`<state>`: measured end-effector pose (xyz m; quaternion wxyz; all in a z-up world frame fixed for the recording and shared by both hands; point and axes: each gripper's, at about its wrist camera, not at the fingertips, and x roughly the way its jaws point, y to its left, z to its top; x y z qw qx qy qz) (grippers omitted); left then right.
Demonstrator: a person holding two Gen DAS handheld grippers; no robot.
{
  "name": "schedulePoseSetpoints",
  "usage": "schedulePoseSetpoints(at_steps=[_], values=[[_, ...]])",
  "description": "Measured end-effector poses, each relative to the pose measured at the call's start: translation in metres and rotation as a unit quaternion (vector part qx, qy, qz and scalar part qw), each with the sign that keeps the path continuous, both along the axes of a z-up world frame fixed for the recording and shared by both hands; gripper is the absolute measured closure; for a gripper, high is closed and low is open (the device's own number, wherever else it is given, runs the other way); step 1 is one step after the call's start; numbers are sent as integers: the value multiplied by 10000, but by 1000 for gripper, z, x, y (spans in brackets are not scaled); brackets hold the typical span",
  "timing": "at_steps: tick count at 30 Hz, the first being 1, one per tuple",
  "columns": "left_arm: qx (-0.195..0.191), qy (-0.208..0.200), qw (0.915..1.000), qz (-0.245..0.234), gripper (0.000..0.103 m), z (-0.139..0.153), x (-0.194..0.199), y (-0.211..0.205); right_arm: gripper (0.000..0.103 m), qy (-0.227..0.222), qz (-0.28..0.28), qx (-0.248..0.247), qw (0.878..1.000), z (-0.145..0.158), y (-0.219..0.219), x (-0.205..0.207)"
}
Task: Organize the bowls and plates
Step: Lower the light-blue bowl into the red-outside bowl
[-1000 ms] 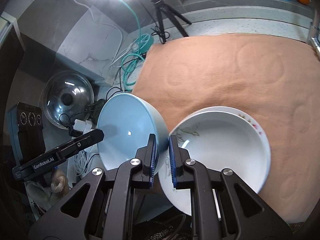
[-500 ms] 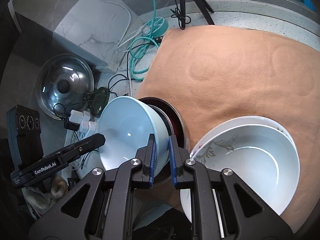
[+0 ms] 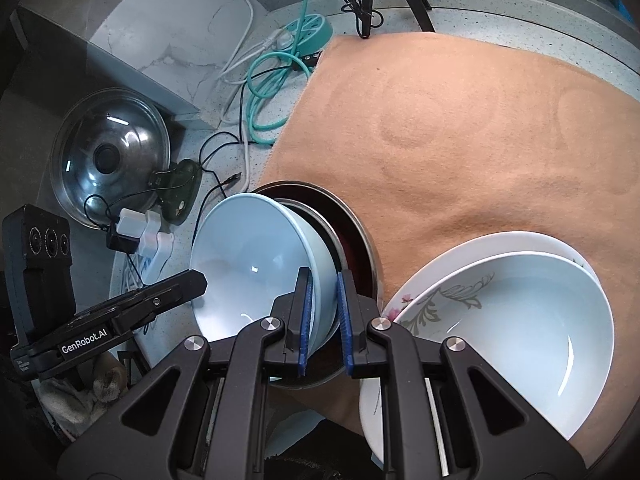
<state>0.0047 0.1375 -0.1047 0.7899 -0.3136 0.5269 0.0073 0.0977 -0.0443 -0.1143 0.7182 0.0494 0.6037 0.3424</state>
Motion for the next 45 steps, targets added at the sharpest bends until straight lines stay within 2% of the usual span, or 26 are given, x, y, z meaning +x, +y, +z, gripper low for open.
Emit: schedulePoseSetpoints(at_steps=[12, 28, 39, 45], values=[[32, 63, 10000, 6, 94, -8, 2, 1, 90, -3, 58, -137, 9999, -5, 6, 2], [110, -13, 9999, 50, 94, -5, 1, 1, 90, -405, 198, -292, 9986, -2, 13, -1], [17, 33, 10000, 80, 94, -6, 1, 1, 90, -362, 187, -217, 9989, -2, 11, -1], [-15, -83, 9998, 194, 94, 1, -3, 8, 89, -335, 147, -53, 9993, 1, 3, -1]])
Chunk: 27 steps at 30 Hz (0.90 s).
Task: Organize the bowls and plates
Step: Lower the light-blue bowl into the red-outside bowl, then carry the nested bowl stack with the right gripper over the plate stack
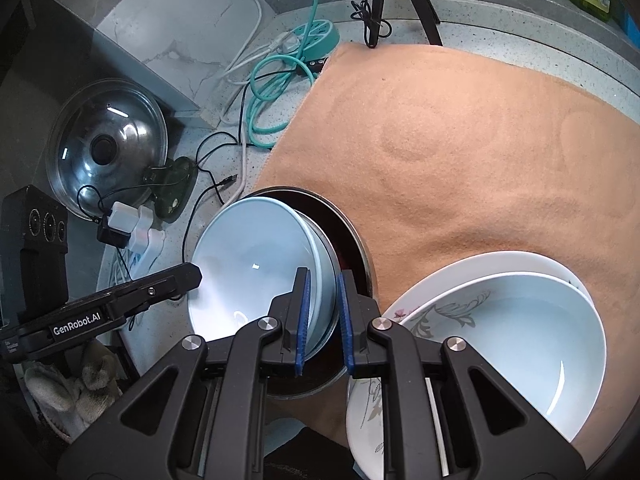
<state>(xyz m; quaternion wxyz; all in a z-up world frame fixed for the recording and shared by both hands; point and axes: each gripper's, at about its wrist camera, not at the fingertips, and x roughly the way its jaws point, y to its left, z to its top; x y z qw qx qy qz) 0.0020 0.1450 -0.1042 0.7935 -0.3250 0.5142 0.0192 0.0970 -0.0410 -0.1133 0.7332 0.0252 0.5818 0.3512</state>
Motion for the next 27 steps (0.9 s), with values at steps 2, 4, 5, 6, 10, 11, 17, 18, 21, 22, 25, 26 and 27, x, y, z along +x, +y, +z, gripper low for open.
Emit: schedulePoseSetpoints(at_steps=[2, 4, 5, 6, 10, 11, 17, 18, 21, 22, 25, 26, 27], values=[[11, -88, 9999, 47, 94, 5, -3, 3, 83, -29, 10, 80, 10000, 4, -4, 0], [5, -192, 9998, 104, 94, 10, -7, 5, 75, -104, -41, 139, 9998, 8, -12, 0], [-2, -231, 9996, 140, 93, 11, -8, 7, 75, -111, -84, 172, 9998, 9, -16, 1], [-18, -254, 9995, 173, 93, 12, -10, 9, 75, -97, -129, 214, 9996, 10, -20, 3], [-58, -209, 9994, 262, 93, 7, -15, 16, 75, 38, -335, 295, 9990, 7, -39, 12], [-81, -177, 9994, 278, 93, 4, -16, 17, 75, 68, -365, 289, 9989, 6, -41, 13], [-146, -46, 9996, 229, 93, -6, -16, 14, 75, 262, -426, 292, 9983, -6, -50, 20], [-147, -36, 9996, 222, 93, -7, -16, 13, 75, 269, -414, 283, 9984, -7, -51, 20], [-153, 4, 9996, 239, 93, -10, -15, 12, 75, 381, -379, 324, 9980, -12, -48, 19], [-161, 19, 9996, 250, 93, -11, -15, 12, 75, 432, -364, 346, 9978, -14, -47, 18], [-149, 67, 9995, 252, 93, -14, -14, 12, 75, 484, -328, 353, 9977, -18, -42, 17], [-157, 84, 9995, 244, 93, -16, -14, 11, 75, 494, -325, 345, 9977, -19, -41, 16], [-173, 97, 9995, 236, 93, -17, -14, 11, 75, 507, -320, 358, 9976, -20, -41, 16]])
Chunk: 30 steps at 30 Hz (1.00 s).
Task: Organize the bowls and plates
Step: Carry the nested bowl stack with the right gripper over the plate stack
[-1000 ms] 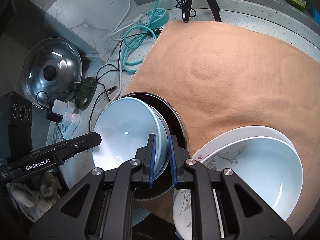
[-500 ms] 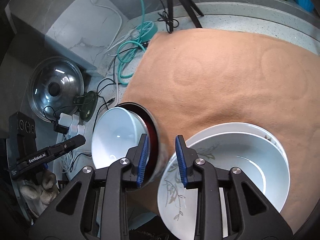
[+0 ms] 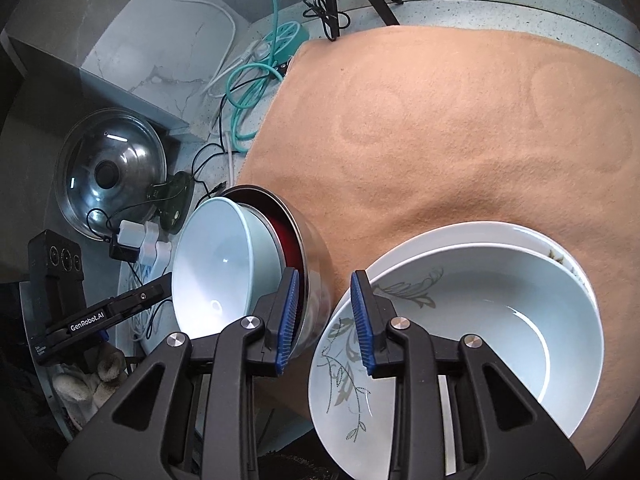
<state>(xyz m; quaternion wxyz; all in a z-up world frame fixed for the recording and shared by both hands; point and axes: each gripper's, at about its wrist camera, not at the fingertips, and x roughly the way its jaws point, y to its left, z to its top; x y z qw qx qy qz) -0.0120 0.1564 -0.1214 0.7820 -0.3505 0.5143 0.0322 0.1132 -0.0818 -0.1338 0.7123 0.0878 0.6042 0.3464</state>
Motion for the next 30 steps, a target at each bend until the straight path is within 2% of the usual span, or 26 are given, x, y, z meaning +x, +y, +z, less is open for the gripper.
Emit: schedulePoseSetpoints(at_steps=[6, 10, 14, 30], values=[[-32, 15, 10000, -3, 93, -5, 1, 0, 75, 6, 28, 5, 10000, -1, 3, 0], [-33, 10, 10000, 0, 93, -5, 1, 1, 85, -4, 133, -68, 9999, -3, 11, -2], [-20, 19, 10000, -2, 93, -5, 1, 1, 87, -28, 227, -136, 9996, -5, 18, -5], [149, 88, 9998, -142, 94, -9, 2, -6, 91, -27, 209, -253, 9995, -9, 22, -6]])
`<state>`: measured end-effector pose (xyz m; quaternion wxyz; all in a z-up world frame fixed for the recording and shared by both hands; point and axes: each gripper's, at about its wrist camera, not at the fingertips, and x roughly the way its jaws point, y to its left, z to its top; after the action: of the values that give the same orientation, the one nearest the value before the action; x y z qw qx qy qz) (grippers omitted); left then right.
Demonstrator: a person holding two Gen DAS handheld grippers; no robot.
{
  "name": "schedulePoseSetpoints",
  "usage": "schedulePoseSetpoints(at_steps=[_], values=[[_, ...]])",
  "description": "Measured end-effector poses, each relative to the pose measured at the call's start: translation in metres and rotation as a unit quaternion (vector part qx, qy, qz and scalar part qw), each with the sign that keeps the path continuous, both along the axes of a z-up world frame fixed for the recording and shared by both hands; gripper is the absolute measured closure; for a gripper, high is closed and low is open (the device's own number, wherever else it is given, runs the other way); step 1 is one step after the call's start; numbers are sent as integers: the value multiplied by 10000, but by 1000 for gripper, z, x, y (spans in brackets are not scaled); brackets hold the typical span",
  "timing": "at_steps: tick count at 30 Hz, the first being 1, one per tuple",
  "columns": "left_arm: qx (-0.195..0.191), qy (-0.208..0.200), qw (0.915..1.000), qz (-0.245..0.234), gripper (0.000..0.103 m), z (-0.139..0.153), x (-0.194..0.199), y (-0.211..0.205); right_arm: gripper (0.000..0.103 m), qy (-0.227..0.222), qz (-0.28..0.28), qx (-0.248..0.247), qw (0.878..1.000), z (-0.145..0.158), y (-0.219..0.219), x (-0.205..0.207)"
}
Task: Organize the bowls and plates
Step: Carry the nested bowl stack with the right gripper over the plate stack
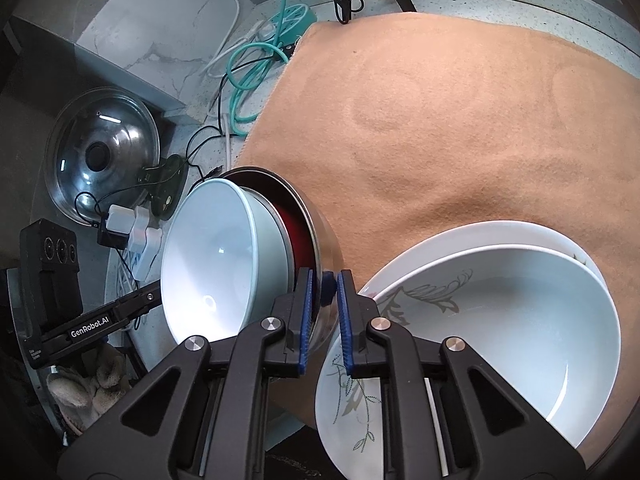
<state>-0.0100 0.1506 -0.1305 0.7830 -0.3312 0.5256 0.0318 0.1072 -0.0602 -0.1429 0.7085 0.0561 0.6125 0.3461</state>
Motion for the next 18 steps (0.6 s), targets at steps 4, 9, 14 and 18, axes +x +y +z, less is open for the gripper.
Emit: schedulePoseSetpoints(at_steps=[4, 9, 14, 18], values=[[36, -14, 10000, 29, 95, 2, 0, 0, 91, -24, -20, -36, 10000, 1, 0, -2], [91, -68, 9999, 39, 94, 7, -1, 0, 91, -13, -13, -38, 10000, 1, 0, -3], [124, -112, 9998, 59, 94, 13, -1, 0, 91, 7, -26, -5, 10000, 2, -1, -6], [141, -158, 9998, 56, 94, 18, -3, -1, 91, -2, -44, 31, 10000, 7, -3, -8]])
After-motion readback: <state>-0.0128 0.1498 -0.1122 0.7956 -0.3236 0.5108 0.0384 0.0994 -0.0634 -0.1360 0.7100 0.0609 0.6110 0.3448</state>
